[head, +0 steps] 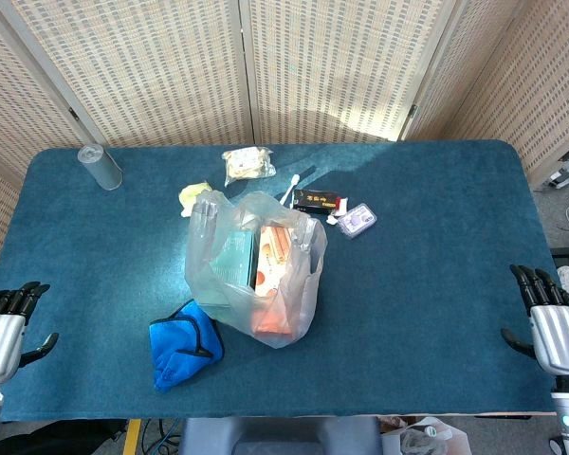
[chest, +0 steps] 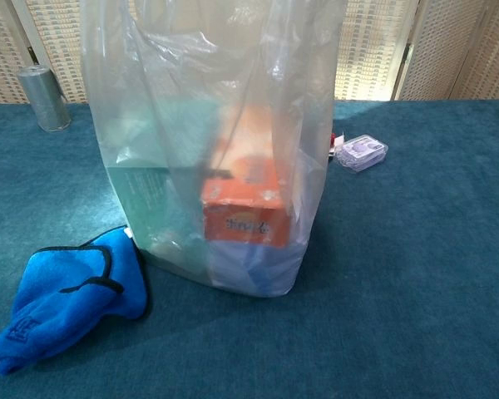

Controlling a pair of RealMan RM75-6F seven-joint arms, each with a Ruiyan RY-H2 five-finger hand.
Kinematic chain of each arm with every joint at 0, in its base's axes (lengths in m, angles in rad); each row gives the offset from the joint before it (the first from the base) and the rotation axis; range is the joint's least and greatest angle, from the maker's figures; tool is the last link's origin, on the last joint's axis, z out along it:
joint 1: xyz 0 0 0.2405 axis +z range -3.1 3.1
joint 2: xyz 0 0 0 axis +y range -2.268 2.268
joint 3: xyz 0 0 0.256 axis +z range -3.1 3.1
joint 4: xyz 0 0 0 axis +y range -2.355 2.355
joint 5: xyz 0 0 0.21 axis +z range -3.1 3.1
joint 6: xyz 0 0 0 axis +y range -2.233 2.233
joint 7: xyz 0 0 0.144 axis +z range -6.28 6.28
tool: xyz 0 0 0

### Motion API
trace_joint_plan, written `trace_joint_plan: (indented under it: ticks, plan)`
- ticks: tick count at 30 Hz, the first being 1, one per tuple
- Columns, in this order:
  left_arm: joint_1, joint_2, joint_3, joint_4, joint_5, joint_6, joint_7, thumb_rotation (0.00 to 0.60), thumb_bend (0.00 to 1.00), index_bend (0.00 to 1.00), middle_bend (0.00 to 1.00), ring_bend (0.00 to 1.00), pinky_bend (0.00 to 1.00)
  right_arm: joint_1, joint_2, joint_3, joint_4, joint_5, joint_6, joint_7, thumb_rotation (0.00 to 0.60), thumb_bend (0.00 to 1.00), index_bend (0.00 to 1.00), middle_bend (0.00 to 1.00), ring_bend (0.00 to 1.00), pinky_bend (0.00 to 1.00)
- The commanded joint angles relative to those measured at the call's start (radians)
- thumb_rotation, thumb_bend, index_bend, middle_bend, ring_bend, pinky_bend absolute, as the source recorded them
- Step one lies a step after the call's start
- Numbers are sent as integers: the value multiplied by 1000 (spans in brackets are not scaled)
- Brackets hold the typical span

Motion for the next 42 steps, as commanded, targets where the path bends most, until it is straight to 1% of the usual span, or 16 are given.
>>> trace_joint_plan:
  ticks: [1,4,8,13,16,19,23,26,31,35,38,42]
  plan:
    - [1,-1,0,-1,-3,-1,3,600,193,196,189,222,174,-1,0,0,-1,-1,2,0,600,162,1,115,91,272]
    - [-3,4,4,-8,7,-13,-33,600,191,196,189,222,174,-5,3,-1,-4,-6,11,2,600,162,1,115,91,272]
    - [-21,27,3,-16,31,-43,-191,600,191,196,189,223,174,-8,9,2,-8,-11,22,7,600,162,1,115,91,272]
    - [-56,53,-8,2,71,-66,-301,600,193,196,189,225,174,-9,21,5,-17,-24,34,6,600,162,1,115,91,272]
    - [-90,77,-19,-9,87,-101,-425,600,192,196,189,225,176,-7,32,7,-26,-31,38,6,600,162,1,115,91,272]
    - [-138,109,-36,-21,105,-145,-600,600,193,195,189,226,184,-3,43,10,-36,-40,37,5,600,162,1,115,91,272]
    - [-198,159,-68,-43,103,-202,-818,600,191,193,189,230,189,2,51,9,-47,-56,39,2,600,162,1,115,91,272]
    - [-244,201,-88,-63,106,-248,-978,600,192,175,189,231,189,1,52,7,-52,-64,42,-2,600,162,1,115,91,272]
    - [-321,247,-106,-86,136,-317,-1221,600,192,153,190,234,190,-3,47,3,-55,-66,47,-8,600,162,1,115,91,272]
    - [-384,263,-117,-92,159,-366,-1377,600,191,152,201,246,199,-5,45,3,-57,-69,53,-11,600,162,1,115,91,272]
    - [-431,265,-118,-94,183,-398,-1490,600,191,163,216,263,227,-10,45,2,-60,-71,61,-11,600,162,1,115,91,272]
    - [-497,263,-109,-85,221,-453,-1572,600,191,187,224,264,249,-15,45,0,-62,-72,67,-12,600,162,1,115,91,272]
